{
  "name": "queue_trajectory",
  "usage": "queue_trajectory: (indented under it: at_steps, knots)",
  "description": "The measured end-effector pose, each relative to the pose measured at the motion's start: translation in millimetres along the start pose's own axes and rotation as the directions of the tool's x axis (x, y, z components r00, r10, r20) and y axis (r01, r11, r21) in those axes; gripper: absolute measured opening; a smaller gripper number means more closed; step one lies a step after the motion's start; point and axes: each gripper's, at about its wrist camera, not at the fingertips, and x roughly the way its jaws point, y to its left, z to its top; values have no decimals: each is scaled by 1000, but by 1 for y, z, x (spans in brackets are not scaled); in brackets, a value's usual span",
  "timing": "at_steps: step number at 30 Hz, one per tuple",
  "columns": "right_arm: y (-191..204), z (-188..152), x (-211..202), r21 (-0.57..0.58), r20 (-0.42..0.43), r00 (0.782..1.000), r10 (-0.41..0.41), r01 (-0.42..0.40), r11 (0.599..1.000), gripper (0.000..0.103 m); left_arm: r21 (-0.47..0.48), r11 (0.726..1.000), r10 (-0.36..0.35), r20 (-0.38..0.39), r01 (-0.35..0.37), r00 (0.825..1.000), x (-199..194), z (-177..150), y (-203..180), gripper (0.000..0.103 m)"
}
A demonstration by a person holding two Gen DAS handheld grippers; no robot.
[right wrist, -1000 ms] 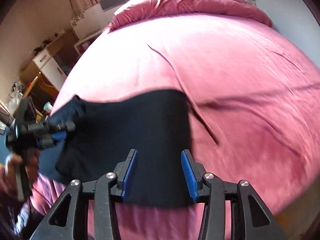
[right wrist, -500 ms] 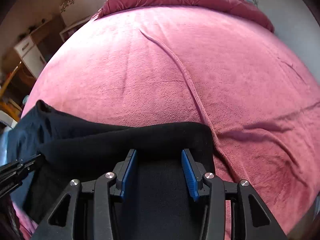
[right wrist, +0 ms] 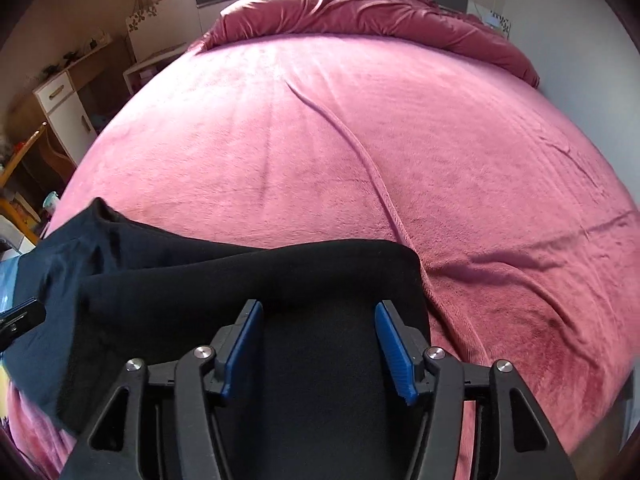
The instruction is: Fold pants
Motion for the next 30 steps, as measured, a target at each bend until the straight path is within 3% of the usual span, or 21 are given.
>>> queue_trajectory:
  at_steps: [5, 9, 14, 16, 19, 21, 23, 30]
  knots:
    - [27, -15, -28, -45, 18, 996, 92, -91, 995, 59, -14, 1000, 24, 25, -24, 999, -21, -5, 11, 28]
    - [64, -38, -37, -124, -27, 982, 187, -189, 974, 59, -25, 999, 37, 38, -36, 999, -30, -16, 21, 28]
    - [101, -63, -33, -168, -100, 964, 246, -260, 951, 59, -26, 998, 50, 54, -48, 997, -50, -21, 35, 28]
    - [111, -68, -27, -182, -122, 959, 255, -274, 944, 54, -29, 998, 55, 55, -54, 997, -53, -23, 38, 28]
    - [125, -69, -12, -207, -150, 957, 248, -276, 939, 38, -35, 997, 64, 61, -62, 996, -58, -24, 43, 28]
    - [133, -69, -6, -220, -159, 952, 260, -291, 931, 18, -38, 997, 68, 61, -66, 996, -61, -25, 47, 28]
    - [143, -65, -1, -244, -160, 953, 257, -290, 925, 10, -41, 997, 71, 61, -69, 996, -63, -25, 50, 28]
    - [151, -63, 23, -237, -193, 945, 264, -306, 922, 9, -105, 994, 28, 32, -24, 999, -69, -27, 73, 28]
